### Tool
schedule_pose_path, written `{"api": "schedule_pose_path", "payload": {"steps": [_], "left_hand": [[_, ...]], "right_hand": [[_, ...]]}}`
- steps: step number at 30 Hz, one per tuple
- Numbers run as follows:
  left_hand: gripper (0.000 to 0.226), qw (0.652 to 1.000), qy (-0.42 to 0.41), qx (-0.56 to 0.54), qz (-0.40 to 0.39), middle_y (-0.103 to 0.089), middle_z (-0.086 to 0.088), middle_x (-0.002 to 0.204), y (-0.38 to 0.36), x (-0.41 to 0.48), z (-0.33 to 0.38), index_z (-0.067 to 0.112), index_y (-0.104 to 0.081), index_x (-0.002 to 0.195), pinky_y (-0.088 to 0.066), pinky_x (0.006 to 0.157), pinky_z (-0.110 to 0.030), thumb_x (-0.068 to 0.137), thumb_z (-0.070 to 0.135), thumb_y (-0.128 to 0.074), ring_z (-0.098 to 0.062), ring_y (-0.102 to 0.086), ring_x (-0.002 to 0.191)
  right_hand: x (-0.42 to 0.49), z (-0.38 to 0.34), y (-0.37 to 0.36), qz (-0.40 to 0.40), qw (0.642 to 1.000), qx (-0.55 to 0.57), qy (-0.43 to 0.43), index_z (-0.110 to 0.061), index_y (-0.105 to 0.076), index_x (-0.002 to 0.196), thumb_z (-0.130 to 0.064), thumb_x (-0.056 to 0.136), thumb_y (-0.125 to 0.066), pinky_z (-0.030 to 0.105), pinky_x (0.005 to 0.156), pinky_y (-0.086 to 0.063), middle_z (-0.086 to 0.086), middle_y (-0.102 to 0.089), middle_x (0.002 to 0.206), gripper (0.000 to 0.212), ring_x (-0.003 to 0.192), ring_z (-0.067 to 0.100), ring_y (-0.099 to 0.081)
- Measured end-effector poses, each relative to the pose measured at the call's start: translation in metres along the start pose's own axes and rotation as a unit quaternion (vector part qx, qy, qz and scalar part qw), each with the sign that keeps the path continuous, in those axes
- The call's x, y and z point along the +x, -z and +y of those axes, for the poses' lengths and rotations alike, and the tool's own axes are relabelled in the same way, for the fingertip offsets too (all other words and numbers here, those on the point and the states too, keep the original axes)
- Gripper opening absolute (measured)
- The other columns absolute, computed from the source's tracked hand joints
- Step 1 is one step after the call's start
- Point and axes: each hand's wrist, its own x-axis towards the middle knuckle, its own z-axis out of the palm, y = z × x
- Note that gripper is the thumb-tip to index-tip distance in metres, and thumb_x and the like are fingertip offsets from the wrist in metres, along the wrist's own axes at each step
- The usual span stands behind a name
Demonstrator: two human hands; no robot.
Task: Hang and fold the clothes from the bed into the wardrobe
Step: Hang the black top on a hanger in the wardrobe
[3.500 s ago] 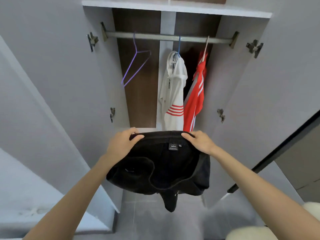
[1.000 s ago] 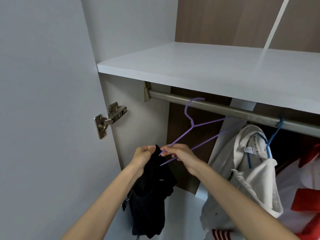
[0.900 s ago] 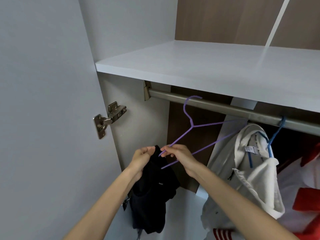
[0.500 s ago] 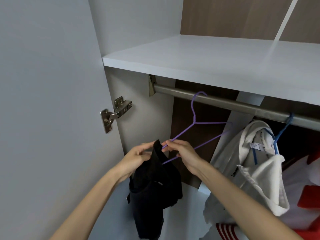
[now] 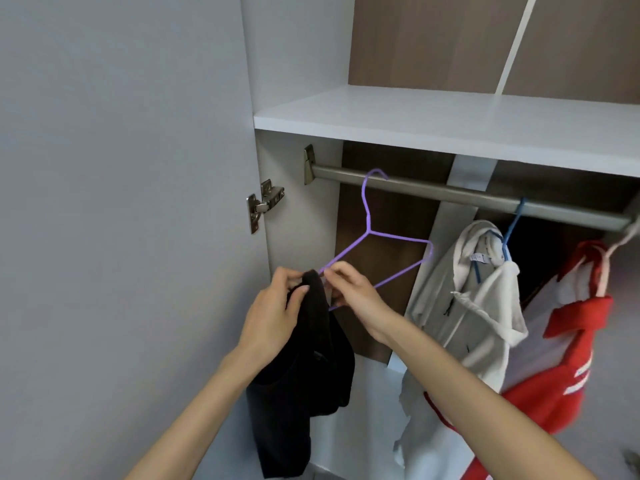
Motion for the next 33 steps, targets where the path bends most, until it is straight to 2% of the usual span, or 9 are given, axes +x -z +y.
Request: {"api": "schedule_pose_path", "payload": {"steps": [2, 4, 7, 12, 17, 21, 24, 28, 33], "left_hand": [[0.004, 1.000, 0.001, -0.010, 0.023, -0.069, 0.008, 0.102, 0.016, -0.015, 0.004, 0.023, -0.052, 0.098, -0.051, 0.084, -0.036, 0.096, 0.023, -0.055, -0.011, -0.064, 0.101], [0.005, 0.998, 0.006, -0.042, 0.037, -0.068, 0.010, 0.094, 0.031, -0.029, 0.008, 0.022, -0.054, 0.092, -0.050, 0.083, -0.028, 0.094, 0.021, -0.058, -0.008, -0.064, 0.098], [0.013, 0.993, 0.021, -0.112, 0.025, -0.067, 0.016, 0.087, 0.051, -0.055, 0.018, 0.027, -0.054, 0.084, -0.043, 0.074, -0.006, 0.093, 0.021, -0.061, 0.003, -0.063, 0.092], [0.009, 0.985, 0.024, -0.165, -0.040, -0.067, 0.014, 0.081, 0.073, -0.105, 0.039, 0.025, -0.056, 0.085, -0.042, 0.068, -0.006, 0.094, 0.024, -0.059, 0.008, -0.062, 0.079], [0.011, 0.973, 0.040, -0.209, -0.090, -0.065, 0.019, 0.067, 0.096, -0.147, 0.063, 0.021, -0.056, 0.087, -0.043, 0.061, -0.006, 0.095, 0.029, -0.057, 0.007, -0.061, 0.068], [0.016, 0.962, 0.073, -0.247, -0.091, -0.070, 0.005, 0.079, 0.120, -0.171, 0.072, 0.017, -0.058, 0.090, -0.046, 0.066, -0.013, 0.093, 0.032, -0.059, -0.002, -0.065, 0.074], [0.021, 0.953, 0.093, -0.275, -0.089, -0.071, -0.002, 0.086, 0.134, -0.185, 0.076, 0.010, -0.058, 0.095, -0.049, 0.071, -0.017, 0.094, 0.031, -0.058, -0.007, -0.067, 0.079], [0.024, 0.942, 0.102, -0.303, -0.099, -0.072, -0.001, 0.089, 0.144, -0.200, 0.083, 0.007, -0.058, 0.097, -0.050, 0.074, -0.020, 0.094, 0.031, -0.057, -0.010, -0.067, 0.081], [0.023, 0.941, 0.101, -0.303, -0.111, -0.074, 0.005, 0.084, 0.135, -0.210, 0.104, 0.008, -0.057, 0.096, -0.050, 0.071, -0.018, 0.094, 0.031, -0.057, -0.007, -0.069, 0.079]], "right_hand": [[-0.023, 0.009, -0.006, 0.090, 0.995, -0.018, 0.033, -0.010, -0.057, 0.085, -0.023, 0.100, -0.049, 0.027, 0.068, -0.040, 0.005, -0.051, 0.072, 0.022, 0.070, 0.015, -0.049], [-0.048, 0.026, -0.008, 0.128, 0.991, -0.025, 0.039, -0.007, -0.054, 0.075, -0.022, 0.101, -0.048, 0.028, 0.064, -0.041, 0.004, -0.049, 0.063, 0.030, 0.064, 0.017, -0.046], [-0.093, 0.058, -0.017, 0.040, 0.997, -0.062, -0.006, -0.013, -0.060, 0.073, -0.005, 0.100, -0.043, 0.025, 0.069, -0.048, -0.007, -0.062, 0.063, 0.032, 0.068, 0.016, -0.057], [-0.170, 0.098, -0.050, -0.094, 0.976, -0.158, -0.114, -0.029, -0.068, 0.106, -0.006, 0.092, -0.046, 0.027, 0.099, -0.042, -0.009, -0.066, 0.111, 0.034, 0.107, 0.008, -0.058], [-0.227, 0.118, -0.051, -0.228, 0.854, -0.428, -0.191, -0.037, -0.050, 0.136, -0.006, 0.091, -0.036, 0.039, 0.117, -0.022, -0.001, -0.030, 0.155, 0.057, 0.142, 0.026, -0.022], [-0.267, 0.122, -0.048, -0.277, 0.746, -0.579, -0.178, -0.048, -0.040, 0.139, 0.004, 0.087, -0.050, 0.049, 0.117, -0.020, -0.008, 0.009, 0.161, 0.075, 0.146, 0.034, 0.008], [-0.291, 0.128, -0.048, -0.295, 0.684, -0.645, -0.169, -0.052, -0.029, 0.144, -0.020, 0.086, -0.070, 0.055, 0.118, -0.007, -0.006, 0.026, 0.158, 0.078, 0.145, 0.038, 0.020], [-0.317, 0.138, -0.047, -0.259, 0.760, -0.569, -0.181, -0.056, -0.027, 0.143, -0.050, 0.081, -0.070, 0.057, 0.117, 0.000, -0.006, 0.028, 0.157, 0.075, 0.144, 0.042, 0.019], [-0.339, 0.139, -0.052, -0.193, 0.824, -0.531, -0.047, -0.035, -0.070, 0.111, -0.043, 0.093, -0.054, 0.042, 0.113, -0.019, -0.015, -0.014, 0.159, 0.026, 0.137, 0.022, -0.020]]}}
